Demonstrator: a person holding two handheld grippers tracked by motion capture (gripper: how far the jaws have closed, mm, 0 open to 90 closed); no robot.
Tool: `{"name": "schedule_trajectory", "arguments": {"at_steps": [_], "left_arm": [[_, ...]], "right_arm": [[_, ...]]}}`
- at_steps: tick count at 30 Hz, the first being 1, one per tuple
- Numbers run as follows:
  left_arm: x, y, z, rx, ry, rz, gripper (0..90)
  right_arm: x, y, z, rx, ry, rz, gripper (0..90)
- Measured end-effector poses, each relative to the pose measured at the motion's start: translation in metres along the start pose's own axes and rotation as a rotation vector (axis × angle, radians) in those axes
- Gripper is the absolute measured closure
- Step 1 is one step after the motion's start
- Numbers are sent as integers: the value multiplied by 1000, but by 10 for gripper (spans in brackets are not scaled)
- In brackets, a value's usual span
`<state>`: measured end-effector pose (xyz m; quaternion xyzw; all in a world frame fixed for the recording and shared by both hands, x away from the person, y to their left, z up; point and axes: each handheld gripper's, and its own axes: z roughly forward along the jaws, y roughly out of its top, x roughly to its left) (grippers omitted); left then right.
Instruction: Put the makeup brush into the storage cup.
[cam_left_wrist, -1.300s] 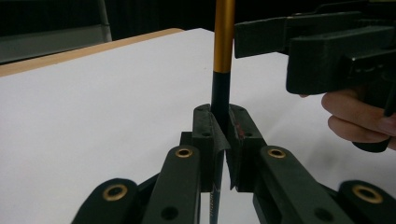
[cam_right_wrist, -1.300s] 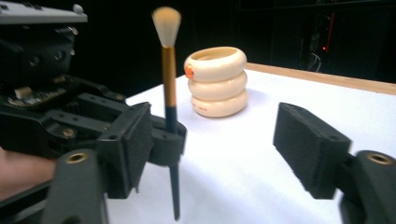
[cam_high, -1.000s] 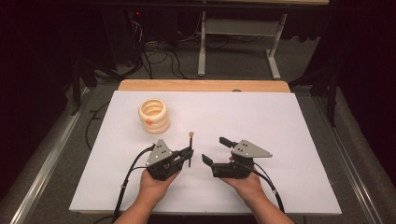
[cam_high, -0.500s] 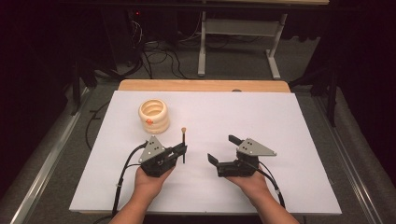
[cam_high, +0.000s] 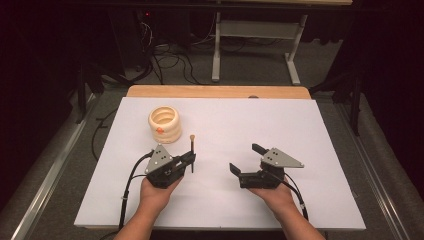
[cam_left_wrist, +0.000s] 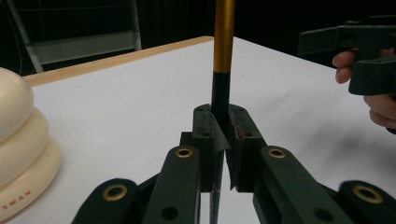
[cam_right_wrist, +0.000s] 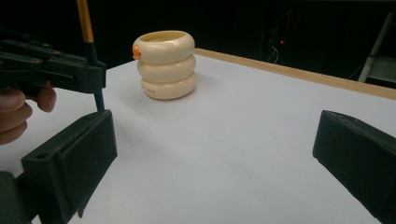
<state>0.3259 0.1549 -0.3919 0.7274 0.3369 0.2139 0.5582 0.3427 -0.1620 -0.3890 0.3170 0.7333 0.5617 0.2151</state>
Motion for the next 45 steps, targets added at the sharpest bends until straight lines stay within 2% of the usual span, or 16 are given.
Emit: {"name": "schedule_trajectory", "arguments": {"at_steps": [22,45], "left_arm": [[12,2,-11,-14,39,-21,834],[31,5,-34,-41,122,-28,834]], "right_arm": [[-21,-4,-18,-6,-60,-14,9],[-40,-11,-35,2,-107,3,9]]}}
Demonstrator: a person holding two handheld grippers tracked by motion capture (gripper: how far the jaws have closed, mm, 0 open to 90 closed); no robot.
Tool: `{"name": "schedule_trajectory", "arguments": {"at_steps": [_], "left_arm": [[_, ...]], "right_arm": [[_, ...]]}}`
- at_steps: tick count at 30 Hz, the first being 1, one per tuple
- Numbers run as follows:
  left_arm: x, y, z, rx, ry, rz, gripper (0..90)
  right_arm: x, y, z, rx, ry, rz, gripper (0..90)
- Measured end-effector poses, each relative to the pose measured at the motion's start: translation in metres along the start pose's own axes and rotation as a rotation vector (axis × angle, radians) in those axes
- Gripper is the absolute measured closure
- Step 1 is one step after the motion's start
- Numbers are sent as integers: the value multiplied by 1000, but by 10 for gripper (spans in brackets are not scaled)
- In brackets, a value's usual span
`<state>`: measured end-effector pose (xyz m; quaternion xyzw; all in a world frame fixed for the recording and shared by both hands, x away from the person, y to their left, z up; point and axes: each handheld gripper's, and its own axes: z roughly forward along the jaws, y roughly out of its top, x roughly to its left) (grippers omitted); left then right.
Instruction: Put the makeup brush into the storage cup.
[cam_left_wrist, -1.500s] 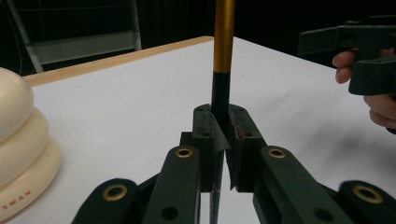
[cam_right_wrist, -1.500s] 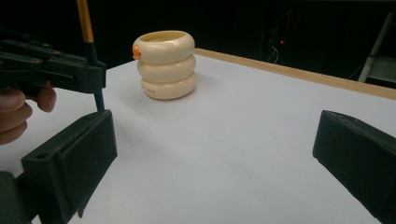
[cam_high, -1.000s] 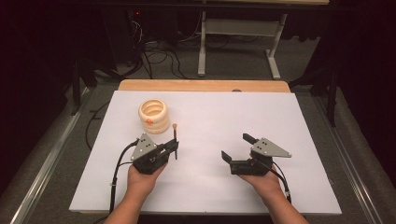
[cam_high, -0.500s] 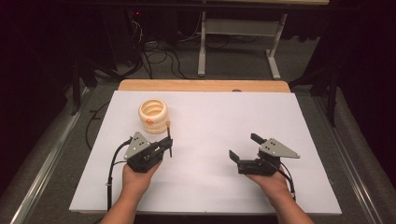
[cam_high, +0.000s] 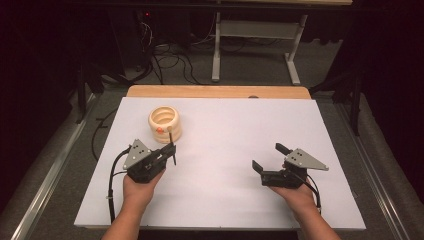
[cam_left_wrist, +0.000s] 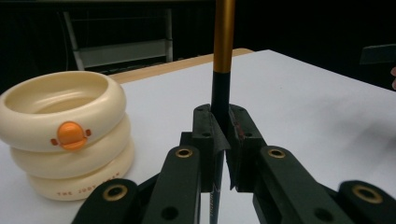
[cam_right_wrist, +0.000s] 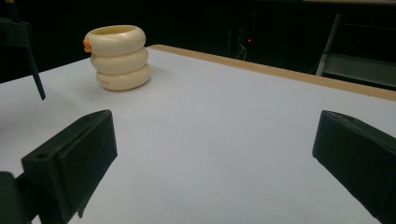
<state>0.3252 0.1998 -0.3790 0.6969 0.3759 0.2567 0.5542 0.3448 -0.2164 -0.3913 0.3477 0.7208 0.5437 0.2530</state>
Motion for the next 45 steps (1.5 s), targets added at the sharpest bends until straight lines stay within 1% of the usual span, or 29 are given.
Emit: {"name": "schedule_trajectory", "arguments": {"at_steps": [1,2,3,6,12,15,18,22,26,27,30,33,41,43,45], "left_arm": [[1,0,-1,-3,5,-1,834],[2,0,-3,-6,9,-1,834],[3,1,-4,-9,14,-5,834],[8,1,-7,-13,26,-9,834],[14,2,-12,-20,53,-14,834],[16,2,-13,-16,60,-15,834],[17,2,-14,-22,64,-20,834],[19,4,-16,-26,66,-30,834],[21,8,-20,-34,79,-25,834],[22,8,-21,-36,83,-24,834],[25,10,-24,-43,92,-37,835],[27,11,-24,-44,104,-43,835],[30,11,-24,-40,129,-41,835],[30,11,-23,-43,132,-50,835],[31,12,-23,-40,135,-50,835]], "right_arm": [[-1,0,0,1,-4,0,9],[-1,-1,-1,6,-5,10,9],[-2,-1,-1,3,-5,0,9],[-4,-2,-3,5,-9,-1,9],[-6,-3,-4,4,-13,8,9],[-5,-4,-3,6,-13,1,9],[-5,-4,-3,11,-11,10,9],[-5,-4,-3,7,-12,5,9],[-4,-4,-3,9,-13,6,10],[-4,-4,-3,8,-11,0,10],[-4,-4,-4,9,-11,-1,10],[-5,-3,-4,5,-13,-1,12],[-4,-3,-2,5,-5,-8,12],[-4,-3,-2,5,-4,-6,12],[-3,-3,-2,7,-7,-1,12]]}}
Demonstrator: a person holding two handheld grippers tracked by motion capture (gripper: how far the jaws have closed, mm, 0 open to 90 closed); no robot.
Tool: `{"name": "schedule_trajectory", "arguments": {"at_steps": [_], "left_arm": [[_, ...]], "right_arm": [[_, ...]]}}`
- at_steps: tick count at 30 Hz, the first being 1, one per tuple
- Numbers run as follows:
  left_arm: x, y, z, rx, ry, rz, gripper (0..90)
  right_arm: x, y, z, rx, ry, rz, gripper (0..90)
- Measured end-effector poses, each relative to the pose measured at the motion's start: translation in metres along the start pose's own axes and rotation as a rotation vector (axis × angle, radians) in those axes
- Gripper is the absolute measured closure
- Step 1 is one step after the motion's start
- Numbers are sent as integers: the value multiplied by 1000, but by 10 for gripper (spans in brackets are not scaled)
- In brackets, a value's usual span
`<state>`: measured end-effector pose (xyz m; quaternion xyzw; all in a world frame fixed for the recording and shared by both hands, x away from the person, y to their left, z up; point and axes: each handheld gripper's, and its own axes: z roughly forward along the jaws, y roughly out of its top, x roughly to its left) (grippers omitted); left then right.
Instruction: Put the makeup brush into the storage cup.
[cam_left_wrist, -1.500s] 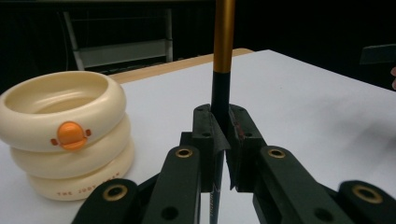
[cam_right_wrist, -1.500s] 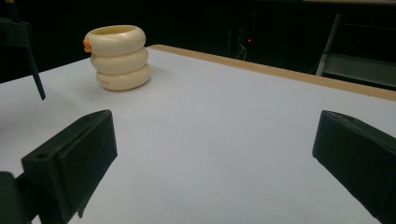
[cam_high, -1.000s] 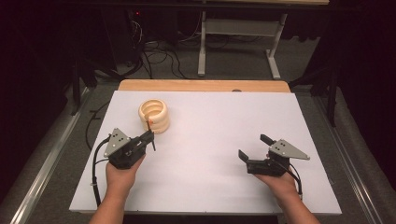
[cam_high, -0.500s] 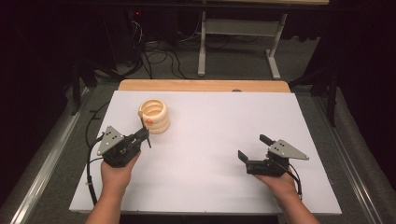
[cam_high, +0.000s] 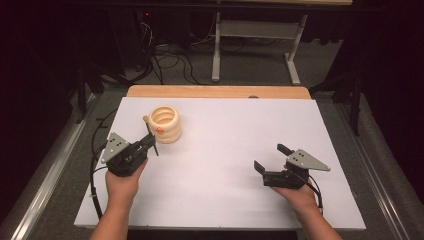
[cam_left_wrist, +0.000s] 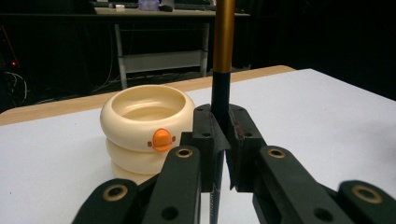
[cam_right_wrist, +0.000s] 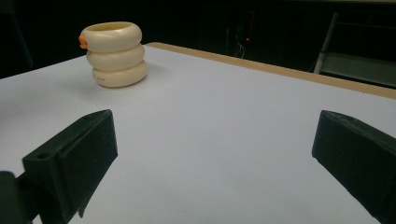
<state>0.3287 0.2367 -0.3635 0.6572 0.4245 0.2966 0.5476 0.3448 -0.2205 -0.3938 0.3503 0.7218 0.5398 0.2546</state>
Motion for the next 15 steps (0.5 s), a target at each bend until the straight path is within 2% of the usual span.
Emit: {"name": "schedule_trajectory", "arguments": {"at_steps": [15], "left_arm": [[3,18,2,-19,23,-16,837]], "right_arm": [[0,0,1,0,2,3,12]]}}
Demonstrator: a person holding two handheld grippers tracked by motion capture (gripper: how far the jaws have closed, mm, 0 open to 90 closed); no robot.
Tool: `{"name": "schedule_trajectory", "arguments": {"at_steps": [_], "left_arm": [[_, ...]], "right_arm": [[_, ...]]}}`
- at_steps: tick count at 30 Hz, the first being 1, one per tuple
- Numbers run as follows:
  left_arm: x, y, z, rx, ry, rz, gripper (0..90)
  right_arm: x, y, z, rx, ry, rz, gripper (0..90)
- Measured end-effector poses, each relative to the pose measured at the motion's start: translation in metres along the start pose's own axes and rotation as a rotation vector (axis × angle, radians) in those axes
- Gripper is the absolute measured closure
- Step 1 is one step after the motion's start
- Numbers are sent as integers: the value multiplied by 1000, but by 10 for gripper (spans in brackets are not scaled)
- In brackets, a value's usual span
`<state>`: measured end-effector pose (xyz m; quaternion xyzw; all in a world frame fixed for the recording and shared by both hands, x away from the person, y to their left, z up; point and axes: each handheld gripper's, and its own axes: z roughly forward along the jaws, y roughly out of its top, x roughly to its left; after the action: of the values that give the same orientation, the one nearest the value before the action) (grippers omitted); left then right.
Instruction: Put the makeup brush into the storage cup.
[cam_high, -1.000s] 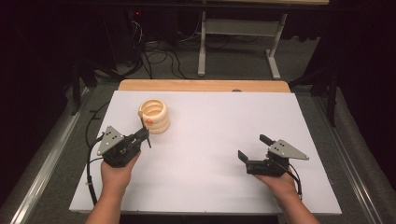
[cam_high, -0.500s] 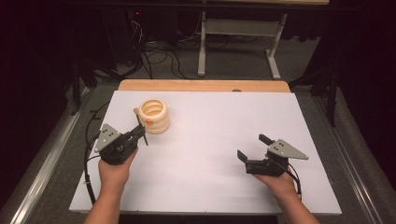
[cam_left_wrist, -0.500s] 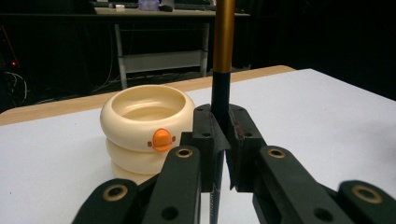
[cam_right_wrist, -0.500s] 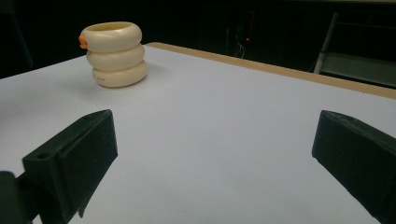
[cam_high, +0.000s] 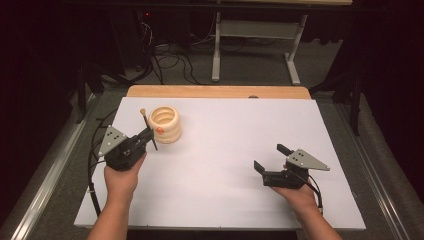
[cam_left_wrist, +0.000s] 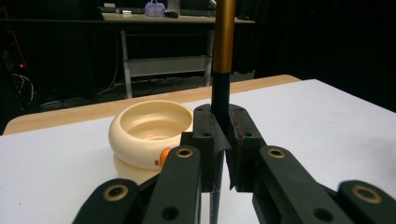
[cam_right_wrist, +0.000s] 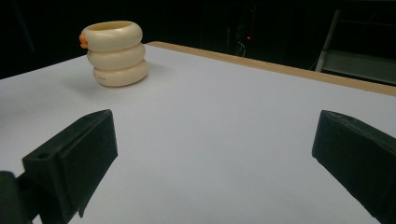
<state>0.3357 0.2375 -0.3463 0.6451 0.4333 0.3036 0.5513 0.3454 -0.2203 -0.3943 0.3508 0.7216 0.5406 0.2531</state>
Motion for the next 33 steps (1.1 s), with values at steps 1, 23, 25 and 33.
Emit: {"name": "schedule_trajectory", "arguments": {"at_steps": [1,23,25,33], "left_arm": [[1,1,1,-1,4,2,837],[0,24,16,-20,37,4,837],[1,26,19,-21,38,4,837],[9,30,31,-18,51,-9,837]], "right_arm": [[0,0,0,1,1,4,12],[3,2,-3,-7,-1,-5,12],[2,1,-4,-6,-3,-3,12],[2,0,-3,-1,-1,-3,13]]}}
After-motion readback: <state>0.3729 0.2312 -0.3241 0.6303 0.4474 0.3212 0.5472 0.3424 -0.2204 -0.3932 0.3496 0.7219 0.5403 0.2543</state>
